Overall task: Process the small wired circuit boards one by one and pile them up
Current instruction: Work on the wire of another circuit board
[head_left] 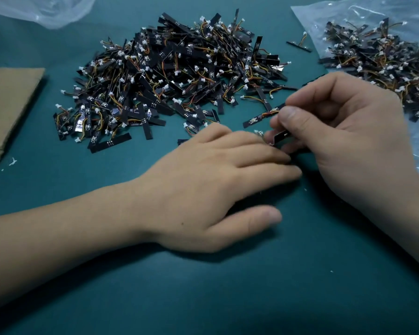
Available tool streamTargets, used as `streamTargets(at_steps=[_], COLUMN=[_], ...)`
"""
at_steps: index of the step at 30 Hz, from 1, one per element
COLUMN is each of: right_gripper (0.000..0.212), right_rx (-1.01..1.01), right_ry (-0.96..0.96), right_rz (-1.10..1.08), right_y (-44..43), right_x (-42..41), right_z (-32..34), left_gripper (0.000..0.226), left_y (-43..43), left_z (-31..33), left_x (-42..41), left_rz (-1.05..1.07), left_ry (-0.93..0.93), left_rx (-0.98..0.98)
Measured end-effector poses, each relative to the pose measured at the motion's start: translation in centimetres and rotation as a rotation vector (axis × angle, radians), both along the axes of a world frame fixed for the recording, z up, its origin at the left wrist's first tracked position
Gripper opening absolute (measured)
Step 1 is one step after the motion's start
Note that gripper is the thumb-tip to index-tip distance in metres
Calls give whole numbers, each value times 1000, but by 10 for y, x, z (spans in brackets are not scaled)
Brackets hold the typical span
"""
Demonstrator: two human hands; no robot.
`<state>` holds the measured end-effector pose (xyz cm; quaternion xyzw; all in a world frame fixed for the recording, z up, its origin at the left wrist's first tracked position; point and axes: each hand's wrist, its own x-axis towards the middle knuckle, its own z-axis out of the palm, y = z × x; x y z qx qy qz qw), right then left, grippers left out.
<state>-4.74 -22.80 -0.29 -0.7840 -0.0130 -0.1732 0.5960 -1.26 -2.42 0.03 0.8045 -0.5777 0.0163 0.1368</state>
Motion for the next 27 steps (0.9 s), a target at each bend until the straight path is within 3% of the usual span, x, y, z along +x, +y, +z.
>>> streamTargets(at_steps=[5, 9, 12, 19, 23, 27], right_gripper=[20, 18, 16, 15, 32, 44], right_rx=[-3, -35, -115, -197, -140, -92], right_ry=[-56, -30, -45, -59, 1, 42], right_rz=[-32, -32, 15, 187, 191, 276], right_y=[-1, -1, 0, -1, -2, -3], right_x=[1, 0, -2, -7, -3, -3], right_z=[-1, -1, -2, -3, -7, -8], left_gripper=[58, 78, 79, 14, 12, 8], left_y=[0, -1, -1, 0, 2, 3], left_z=[1, -4, -3, -3, -1, 0], left_x=[-9, -9, -6, -5, 3, 3], left_rz=[352, 621, 615, 513, 517, 471], left_ry=[-106, -29, 1, 103, 318, 354], left_rx=[49, 124, -25, -380, -634, -724])
